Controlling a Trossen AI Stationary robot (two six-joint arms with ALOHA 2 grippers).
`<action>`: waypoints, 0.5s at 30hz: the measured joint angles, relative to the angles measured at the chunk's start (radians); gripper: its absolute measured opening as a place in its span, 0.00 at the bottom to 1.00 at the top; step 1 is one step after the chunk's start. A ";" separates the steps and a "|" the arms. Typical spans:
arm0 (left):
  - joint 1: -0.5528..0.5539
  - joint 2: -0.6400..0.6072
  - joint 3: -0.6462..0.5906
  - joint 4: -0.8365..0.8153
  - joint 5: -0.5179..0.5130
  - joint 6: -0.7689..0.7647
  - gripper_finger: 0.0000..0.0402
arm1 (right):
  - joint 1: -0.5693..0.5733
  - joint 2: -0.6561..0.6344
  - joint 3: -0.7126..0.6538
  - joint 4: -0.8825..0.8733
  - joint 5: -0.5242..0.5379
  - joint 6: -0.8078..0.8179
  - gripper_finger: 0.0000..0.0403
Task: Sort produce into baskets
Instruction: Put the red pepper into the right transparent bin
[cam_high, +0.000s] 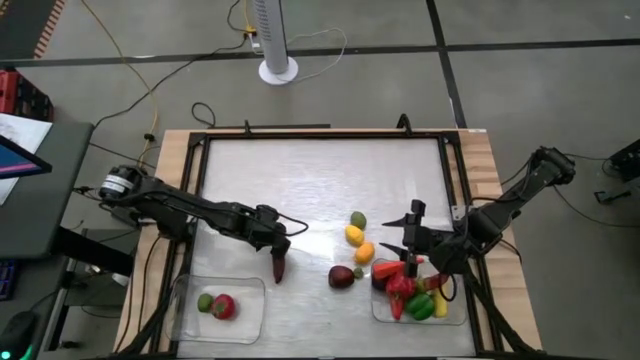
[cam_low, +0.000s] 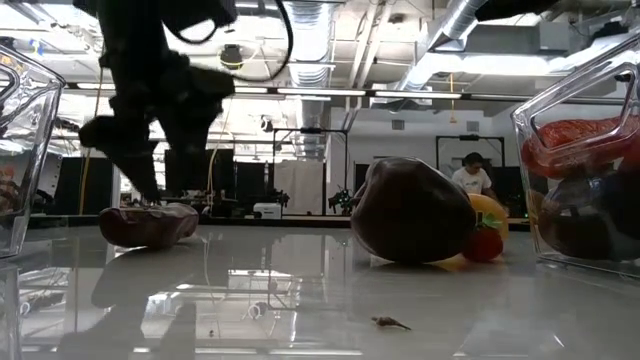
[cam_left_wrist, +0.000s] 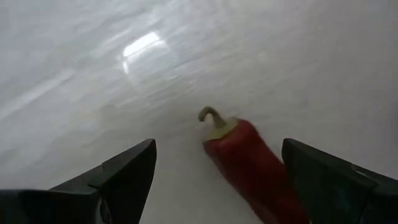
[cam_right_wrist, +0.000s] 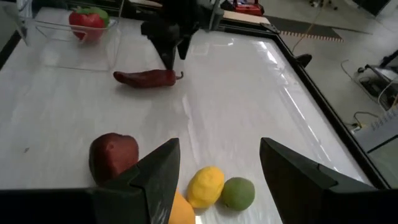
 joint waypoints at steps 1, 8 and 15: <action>0.003 0.013 0.000 0.001 0.002 0.002 0.83 | -0.001 0.000 0.000 0.000 0.000 -0.001 0.62; 0.014 0.138 0.051 0.000 0.043 0.102 0.83 | -0.013 0.000 0.000 0.000 0.000 -0.002 0.62; 0.022 0.190 0.056 -0.006 0.123 0.148 0.83 | -0.009 0.000 0.000 -0.001 0.000 -0.002 0.62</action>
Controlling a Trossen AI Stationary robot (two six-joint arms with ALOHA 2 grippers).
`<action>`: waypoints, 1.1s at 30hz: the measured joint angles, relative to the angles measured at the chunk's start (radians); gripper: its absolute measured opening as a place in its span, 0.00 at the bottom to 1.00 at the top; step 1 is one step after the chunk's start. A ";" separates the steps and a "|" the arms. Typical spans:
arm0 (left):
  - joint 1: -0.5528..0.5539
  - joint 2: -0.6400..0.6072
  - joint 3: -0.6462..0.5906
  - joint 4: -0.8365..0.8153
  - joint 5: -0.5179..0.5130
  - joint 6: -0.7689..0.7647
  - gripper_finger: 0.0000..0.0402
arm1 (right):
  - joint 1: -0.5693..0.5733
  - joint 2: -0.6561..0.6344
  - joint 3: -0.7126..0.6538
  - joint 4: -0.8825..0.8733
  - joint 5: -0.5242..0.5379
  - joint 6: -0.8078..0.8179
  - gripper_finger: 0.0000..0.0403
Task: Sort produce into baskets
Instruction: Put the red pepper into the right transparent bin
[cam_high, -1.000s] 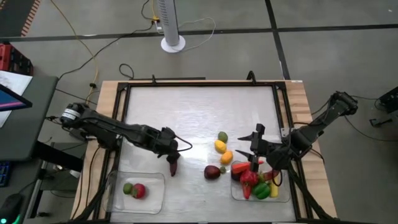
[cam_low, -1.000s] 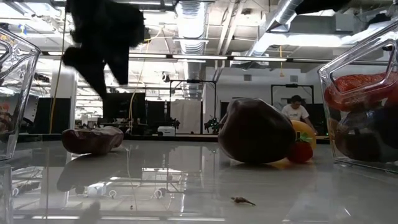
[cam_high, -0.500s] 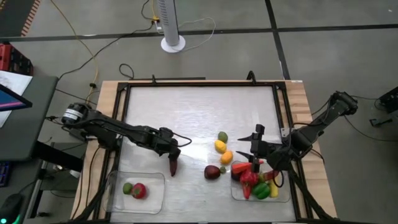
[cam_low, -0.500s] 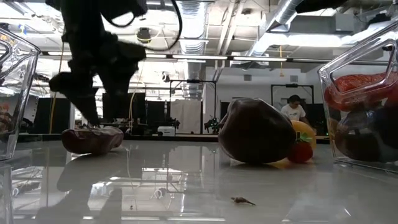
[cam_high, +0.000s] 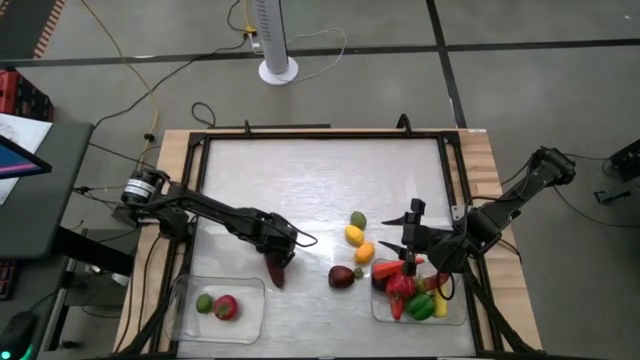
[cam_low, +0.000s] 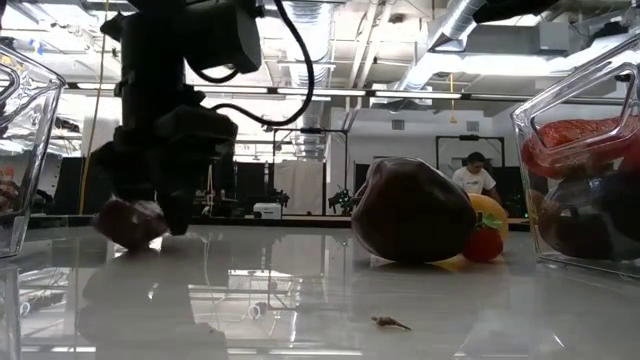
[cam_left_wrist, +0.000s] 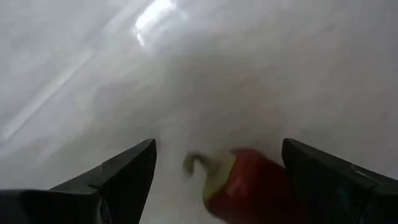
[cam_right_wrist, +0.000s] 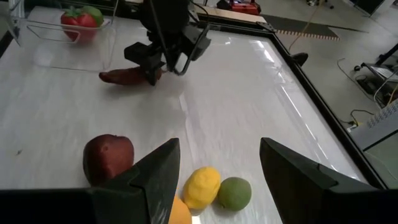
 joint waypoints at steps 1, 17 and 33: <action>0.000 0.004 0.000 0.000 0.010 0.006 0.83 | 0.000 0.000 0.000 0.000 0.000 0.000 0.62; 0.006 0.001 0.149 -0.086 0.045 0.323 0.83 | 0.000 0.000 0.000 0.000 0.000 0.000 0.62; -0.122 0.040 0.273 -0.037 -0.033 0.910 0.83 | 0.005 0.000 0.000 0.002 0.000 0.001 0.62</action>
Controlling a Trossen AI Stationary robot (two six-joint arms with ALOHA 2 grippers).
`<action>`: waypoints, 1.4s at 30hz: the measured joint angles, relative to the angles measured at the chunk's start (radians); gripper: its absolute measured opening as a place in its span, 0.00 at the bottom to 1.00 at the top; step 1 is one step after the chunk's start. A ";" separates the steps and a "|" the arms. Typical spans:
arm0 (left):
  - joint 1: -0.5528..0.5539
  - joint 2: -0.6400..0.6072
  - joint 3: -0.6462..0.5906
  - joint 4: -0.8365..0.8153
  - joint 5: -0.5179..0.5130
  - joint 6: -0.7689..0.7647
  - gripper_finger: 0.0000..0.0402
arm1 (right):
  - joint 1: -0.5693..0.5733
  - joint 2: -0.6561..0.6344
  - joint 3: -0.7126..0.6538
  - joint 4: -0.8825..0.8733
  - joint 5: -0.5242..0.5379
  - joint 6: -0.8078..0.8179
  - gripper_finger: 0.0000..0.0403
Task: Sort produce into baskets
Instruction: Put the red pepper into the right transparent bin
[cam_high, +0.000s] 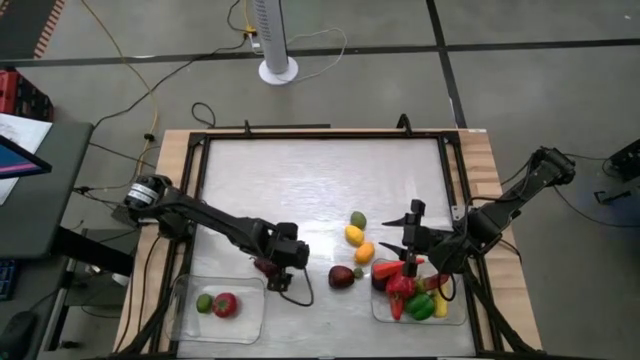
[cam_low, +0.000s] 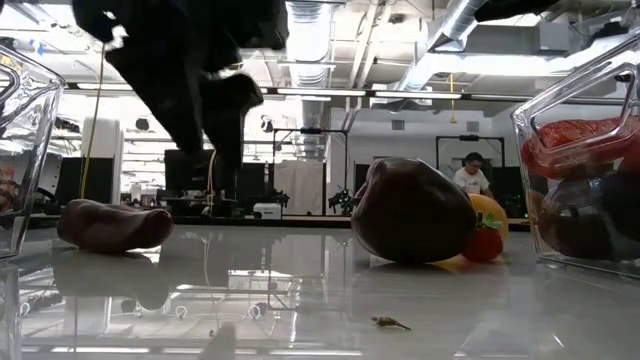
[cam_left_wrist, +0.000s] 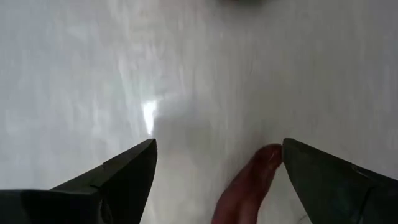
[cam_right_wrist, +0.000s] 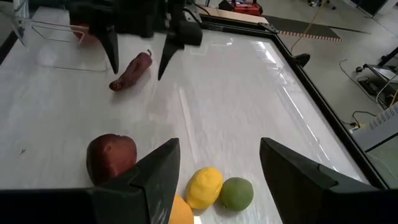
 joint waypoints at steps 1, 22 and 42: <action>0.003 0.016 0.006 -0.002 0.013 -0.016 0.83 | 0.000 0.000 0.000 0.001 0.000 0.000 0.62; -0.023 0.481 0.607 -0.610 0.084 0.028 0.83 | 0.008 0.000 0.000 -0.003 0.000 0.002 0.62; -0.123 0.538 0.608 -0.693 -0.030 0.072 0.65 | 0.013 0.000 -0.001 0.000 0.000 0.000 0.62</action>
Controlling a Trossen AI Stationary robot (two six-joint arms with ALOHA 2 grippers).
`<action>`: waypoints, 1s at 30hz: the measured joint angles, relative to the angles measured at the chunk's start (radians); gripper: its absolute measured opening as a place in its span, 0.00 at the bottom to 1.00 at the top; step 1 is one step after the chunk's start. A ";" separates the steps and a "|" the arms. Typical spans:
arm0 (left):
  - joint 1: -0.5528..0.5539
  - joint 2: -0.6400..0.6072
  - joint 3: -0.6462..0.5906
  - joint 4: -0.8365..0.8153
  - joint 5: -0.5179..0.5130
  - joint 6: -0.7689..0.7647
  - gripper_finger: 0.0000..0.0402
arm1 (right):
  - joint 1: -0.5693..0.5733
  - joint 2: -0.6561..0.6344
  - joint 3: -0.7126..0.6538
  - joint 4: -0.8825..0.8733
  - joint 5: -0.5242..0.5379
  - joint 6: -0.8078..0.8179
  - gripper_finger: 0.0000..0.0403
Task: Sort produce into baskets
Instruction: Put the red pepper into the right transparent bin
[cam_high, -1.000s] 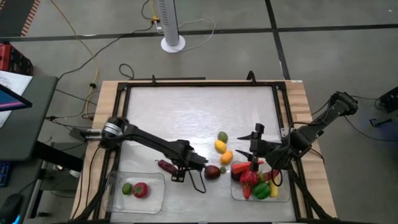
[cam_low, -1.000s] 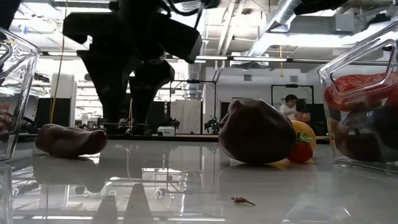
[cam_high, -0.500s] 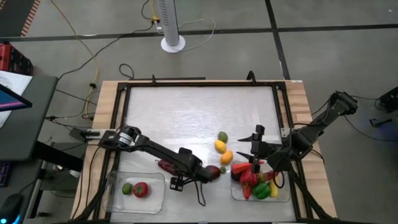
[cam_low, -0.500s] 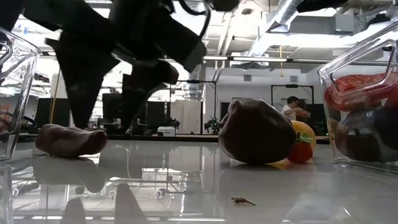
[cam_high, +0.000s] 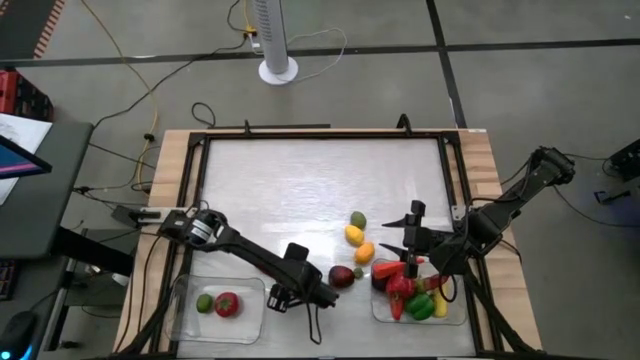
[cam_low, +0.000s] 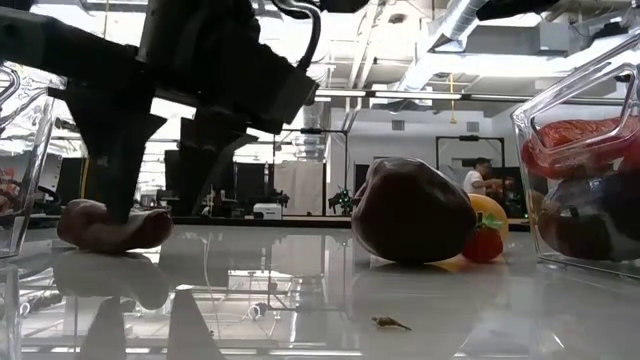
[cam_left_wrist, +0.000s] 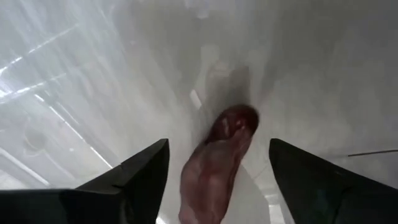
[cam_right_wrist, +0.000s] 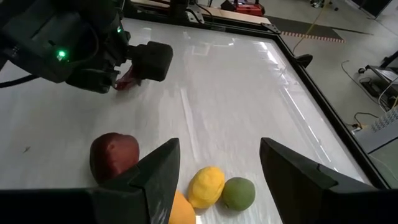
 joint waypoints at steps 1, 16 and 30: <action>0.000 0.000 0.000 0.002 -0.004 -0.001 0.63 | 0.000 0.000 0.000 0.000 0.000 0.000 0.62; 0.000 0.000 -0.051 0.046 -0.005 0.047 0.35 | 0.000 0.000 0.000 -0.001 0.000 0.000 0.62; 0.021 0.000 -0.051 0.018 -0.059 0.072 0.12 | 0.000 0.000 0.000 0.000 0.003 -0.008 0.62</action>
